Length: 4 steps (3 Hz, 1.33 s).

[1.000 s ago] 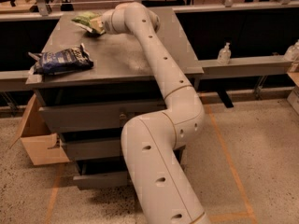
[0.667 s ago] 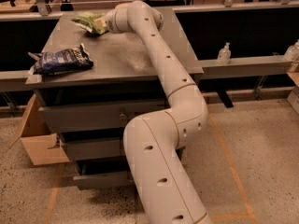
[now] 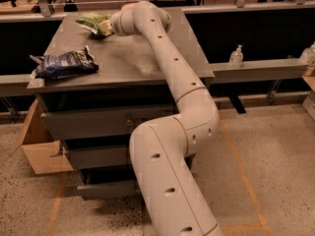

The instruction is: Move green jalapeno chip bag near blue chip bag

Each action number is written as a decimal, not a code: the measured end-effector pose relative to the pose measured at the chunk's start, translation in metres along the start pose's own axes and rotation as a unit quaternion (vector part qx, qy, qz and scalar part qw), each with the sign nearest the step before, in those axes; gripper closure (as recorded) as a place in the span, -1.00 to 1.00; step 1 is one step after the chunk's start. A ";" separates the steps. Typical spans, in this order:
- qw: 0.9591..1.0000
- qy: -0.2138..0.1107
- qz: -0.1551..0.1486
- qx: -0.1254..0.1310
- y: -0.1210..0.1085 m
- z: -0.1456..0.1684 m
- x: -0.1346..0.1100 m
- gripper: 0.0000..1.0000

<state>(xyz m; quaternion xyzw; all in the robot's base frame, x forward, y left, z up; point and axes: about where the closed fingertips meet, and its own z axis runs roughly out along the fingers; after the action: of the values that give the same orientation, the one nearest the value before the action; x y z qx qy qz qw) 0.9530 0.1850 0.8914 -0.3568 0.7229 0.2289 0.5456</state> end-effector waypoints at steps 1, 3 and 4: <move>1.000 0.001 0.000 -0.002 0.002 0.003 0.002 -0.42; 0.997 -0.028 0.030 0.064 -0.013 0.028 -0.012 -1.00; 0.995 -0.044 0.038 0.084 -0.016 0.029 -0.027 -1.00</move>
Offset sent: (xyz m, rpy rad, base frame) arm 0.0069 0.0200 -0.0107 0.0902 -0.0604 -0.2316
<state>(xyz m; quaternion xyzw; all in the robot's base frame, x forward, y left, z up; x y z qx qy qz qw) 0.9875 0.2028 0.9092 -0.2720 0.7275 0.2037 0.5961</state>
